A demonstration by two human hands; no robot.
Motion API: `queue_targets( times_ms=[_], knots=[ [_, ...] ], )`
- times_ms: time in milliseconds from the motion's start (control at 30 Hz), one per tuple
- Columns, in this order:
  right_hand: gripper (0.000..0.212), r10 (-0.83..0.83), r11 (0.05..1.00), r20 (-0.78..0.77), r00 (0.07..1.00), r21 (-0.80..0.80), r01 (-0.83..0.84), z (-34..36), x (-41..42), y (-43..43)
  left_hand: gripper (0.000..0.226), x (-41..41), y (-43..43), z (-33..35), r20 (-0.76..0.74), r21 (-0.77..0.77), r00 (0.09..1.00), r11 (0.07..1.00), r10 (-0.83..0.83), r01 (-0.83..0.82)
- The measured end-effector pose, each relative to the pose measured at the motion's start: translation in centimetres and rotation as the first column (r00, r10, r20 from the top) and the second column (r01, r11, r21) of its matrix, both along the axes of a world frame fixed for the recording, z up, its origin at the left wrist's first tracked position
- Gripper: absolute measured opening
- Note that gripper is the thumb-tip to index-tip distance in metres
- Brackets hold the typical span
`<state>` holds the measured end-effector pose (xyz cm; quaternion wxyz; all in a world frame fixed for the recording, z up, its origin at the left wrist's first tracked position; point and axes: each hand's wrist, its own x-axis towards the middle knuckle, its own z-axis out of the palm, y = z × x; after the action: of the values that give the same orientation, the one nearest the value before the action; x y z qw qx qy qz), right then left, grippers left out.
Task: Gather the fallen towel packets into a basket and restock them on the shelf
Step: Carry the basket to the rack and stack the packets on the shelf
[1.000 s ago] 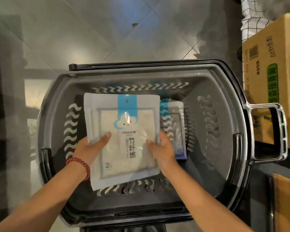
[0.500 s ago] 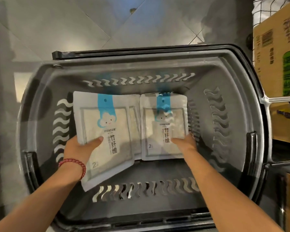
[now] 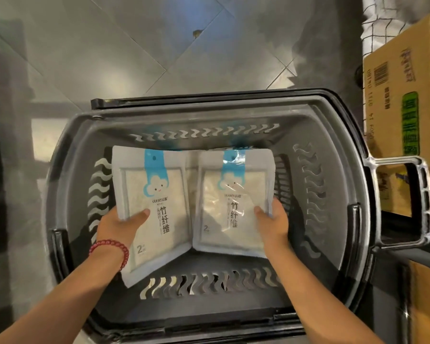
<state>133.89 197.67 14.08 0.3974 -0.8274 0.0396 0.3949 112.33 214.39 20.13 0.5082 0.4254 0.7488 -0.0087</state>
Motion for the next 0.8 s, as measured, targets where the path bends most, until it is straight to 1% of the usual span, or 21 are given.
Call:
queue_targets(
  times_ms=[67, 133, 200, 267, 300, 367, 433, 500, 567, 633, 667, 733, 767, 800],
  knots=[
    [0.031, 0.021, 0.999, -0.036, 0.999, 0.047, -0.019, 1.0, 0.3, 0.1, 0.036, 0.3, 0.4, 0.5, 0.005, -0.025, 1.000, 1.000, 0.003, -0.003],
    [0.033, 0.042, 0.995, -0.085, 0.995, 0.098, -0.033, 1.9, 0.5, 0.6, 0.033, 0.7, 0.7, 1.0, 0.039, -0.068, 0.999, 0.998, 0.014, -0.011],
    [0.033, 0.082, 0.988, -0.146, 0.986, 0.143, -0.061, 2.5, 0.1, 1.3, 0.025, 1.1, 0.9, 1.4, 0.093, -0.137, 0.995, 0.990, 0.037, -0.024],
    [0.032, 0.147, 0.977, -0.168, 0.975, 0.180, -0.116, 2.8, -0.9, 2.3, 0.017, 1.5, 0.8, 1.9, 0.139, -0.196, 0.988, 0.980, 0.066, -0.038],
    [0.032, 0.175, 0.971, -0.181, 0.968, 0.192, -0.140, 3.0, -1.6, 2.9, 0.018, 1.7, 0.6, 2.1, 0.165, -0.215, 0.983, 0.976, 0.077, -0.041],
    [0.031, 0.213, 0.966, -0.231, 0.949, 0.194, -0.169, 3.0, -3.1, 4.1, 0.029, 2.2, 0.2, 2.2, 0.218, -0.241, 0.971, 0.969, 0.101, -0.047],
    [0.022, 0.230, 0.967, -0.289, 0.929, 0.174, -0.185, 2.7, -4.7, 5.0, 0.033, 2.5, -0.2, 2.2, 0.229, -0.228, 0.968, 0.972, 0.106, -0.052],
    [0.008, 0.223, 0.973, -0.319, 0.921, 0.126, -0.192, 2.1, -5.7, 5.4, 0.025, 2.5, -0.3, 1.9, 0.193, -0.178, 0.976, 0.981, 0.106, -0.071],
    [0.013, 0.240, 0.971, -0.293, 0.925, 0.069, -0.230, 1.0, -5.4, 5.4, 0.022, 2.3, -0.4, 1.4, 0.160, -0.128, 0.982, 0.988, 0.102, -0.082],
    [0.016, 0.266, 0.961, -0.203, 0.942, -0.018, -0.275, -0.2, -3.9, 4.9, 0.022, 2.1, -0.3, 0.9, 0.135, -0.085, 0.985, 0.992, 0.104, -0.093],
    [0.024, 0.272, 0.953, -0.147, 0.951, -0.095, -0.287, -1.0, -2.9, 4.4, 0.022, 1.9, -0.2, 0.7, 0.126, -0.065, 0.987, 0.993, 0.103, -0.095],
    [0.046, 0.245, 0.928, -0.068, 0.967, -0.271, -0.254, -2.4, -0.5, 3.3, 0.023, 1.6, -0.1, 0.1, 0.114, -0.033, 0.988, 0.994, 0.104, -0.100],
    [0.059, 0.233, 0.906, -0.062, 0.971, -0.349, -0.240, -3.1, 0.7, 2.7, 0.023, 1.4, 0.0, -0.2, 0.110, -0.019, 0.988, 0.994, 0.109, -0.107],
    [0.069, 0.223, 0.879, -0.088, 0.971, -0.412, -0.239, -3.7, 1.8, 2.2, 0.023, 1.2, 0.0, -0.4, 0.106, -0.008, 0.988, 0.993, 0.115, -0.115]
  ],
)
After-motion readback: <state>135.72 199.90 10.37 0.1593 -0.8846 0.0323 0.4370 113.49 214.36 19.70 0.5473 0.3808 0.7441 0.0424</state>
